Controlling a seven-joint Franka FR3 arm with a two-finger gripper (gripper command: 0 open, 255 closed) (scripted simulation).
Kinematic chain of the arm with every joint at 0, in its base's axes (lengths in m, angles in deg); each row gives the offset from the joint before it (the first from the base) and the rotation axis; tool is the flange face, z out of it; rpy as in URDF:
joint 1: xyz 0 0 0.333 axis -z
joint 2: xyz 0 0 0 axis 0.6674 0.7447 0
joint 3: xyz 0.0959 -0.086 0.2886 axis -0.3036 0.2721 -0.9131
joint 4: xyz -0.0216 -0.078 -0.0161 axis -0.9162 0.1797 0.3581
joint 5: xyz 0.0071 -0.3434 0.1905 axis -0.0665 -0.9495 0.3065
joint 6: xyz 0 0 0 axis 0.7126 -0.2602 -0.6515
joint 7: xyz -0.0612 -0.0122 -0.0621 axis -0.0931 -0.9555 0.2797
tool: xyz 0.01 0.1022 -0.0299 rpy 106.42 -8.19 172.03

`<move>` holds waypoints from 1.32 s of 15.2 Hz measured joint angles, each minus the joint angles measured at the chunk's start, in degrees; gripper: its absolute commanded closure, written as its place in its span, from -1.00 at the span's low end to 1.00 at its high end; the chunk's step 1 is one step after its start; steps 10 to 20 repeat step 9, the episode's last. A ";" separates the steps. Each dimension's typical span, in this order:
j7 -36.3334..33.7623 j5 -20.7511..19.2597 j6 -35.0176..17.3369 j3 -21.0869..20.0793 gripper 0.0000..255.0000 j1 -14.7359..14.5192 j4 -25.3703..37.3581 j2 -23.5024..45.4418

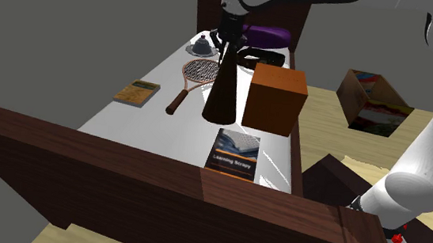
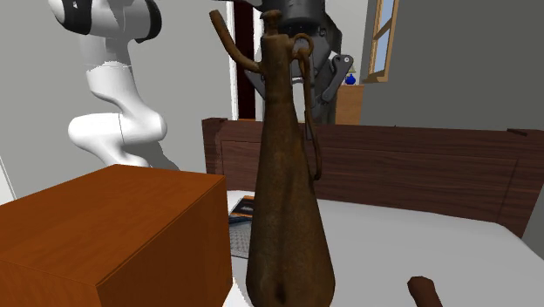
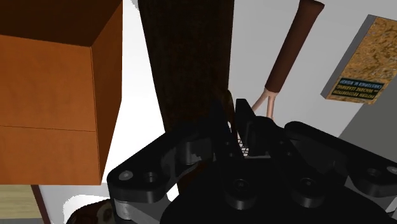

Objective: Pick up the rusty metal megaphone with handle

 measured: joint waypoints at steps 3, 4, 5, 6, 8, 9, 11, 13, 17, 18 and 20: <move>0.21 -0.14 2.55 -0.08 1.00 -0.25 3.05 0.53; 0.32 -0.03 3.27 -0.11 1.00 -0.25 3.61 0.35; 0.21 -0.12 4.15 -0.20 1.00 -0.44 4.60 0.50; 0.30 -0.22 4.86 -0.21 1.00 -0.52 5.60 0.80; 0.42 -0.37 6.49 -0.26 1.00 -0.72 7.61 1.22; 0.56 -0.37 7.11 -0.24 1.00 -0.72 8.30 1.28; 0.56 -0.37 7.11 -0.24 1.00 -0.72 8.30 1.28; 0.56 -0.37 7.11 -0.24 1.00 -0.72 8.30 1.28; 0.56 -0.37 7.11 -0.24 1.00 -0.72 8.30 1.28; 0.56 -0.37 7.11 -0.24 1.00 -0.72 8.30 1.28; 0.56 -0.37 7.11 -0.24 1.00 -0.72 8.30 1.28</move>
